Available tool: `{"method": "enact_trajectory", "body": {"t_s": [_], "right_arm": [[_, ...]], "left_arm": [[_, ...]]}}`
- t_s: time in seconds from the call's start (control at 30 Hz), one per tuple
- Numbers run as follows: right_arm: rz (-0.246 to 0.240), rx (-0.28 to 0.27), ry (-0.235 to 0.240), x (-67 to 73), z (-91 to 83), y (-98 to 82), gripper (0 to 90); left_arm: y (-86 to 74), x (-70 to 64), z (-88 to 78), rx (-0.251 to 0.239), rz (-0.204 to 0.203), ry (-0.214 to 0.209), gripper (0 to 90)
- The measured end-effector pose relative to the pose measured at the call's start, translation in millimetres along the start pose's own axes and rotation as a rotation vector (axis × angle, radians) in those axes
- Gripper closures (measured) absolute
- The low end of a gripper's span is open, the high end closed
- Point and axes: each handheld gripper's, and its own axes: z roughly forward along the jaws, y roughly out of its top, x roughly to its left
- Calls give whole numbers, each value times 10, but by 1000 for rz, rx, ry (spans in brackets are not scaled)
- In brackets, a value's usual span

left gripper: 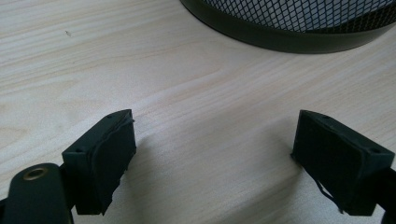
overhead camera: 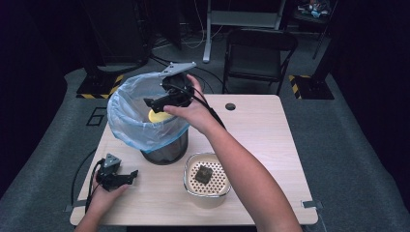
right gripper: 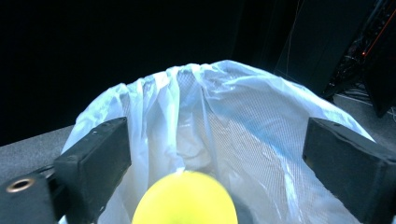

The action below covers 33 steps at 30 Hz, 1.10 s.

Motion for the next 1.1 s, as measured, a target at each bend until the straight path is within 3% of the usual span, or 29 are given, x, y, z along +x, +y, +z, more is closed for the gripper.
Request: {"method": "enact_trajectory", "body": {"t_s": [0.07, 0.13, 0.23, 0.4, 0.5, 0.63, 0.67, 0.8, 1.1], "right_arm": [[15, -9, 3, -31, -50, -32, 140], [26, -29, 6, -66, -122, -75, 142], [4, -36, 2, -117, -229, -145, 167], [29, -64, 6, -227, -466, -242, 248], [42, -61, 0, -271, -619, -297, 268], [35, -64, -17, -339, -793, -422, 275], [21, -64, -29, -368, -837, -477, 275], [43, -60, -45, -438, -962, -683, 276], [60, -68, -131, -576, -1164, -1179, 285]], "left_arm": [[0, -1, 0, 0, 0, 0, 128], [0, -2, 0, 0, -1, 1, 128], [0, -2, 0, 0, 0, 1, 129], [-2, -10, 3, -1, -13, -4, 128], [1, 5, -5, 9, 10, 0, 128], [0, -1, 0, 0, 0, 1, 129], [0, -2, 0, 0, 0, 1, 129], [0, -1, 0, 0, 0, 1, 129], [0, -2, 0, 0, 0, 1, 129]]}}
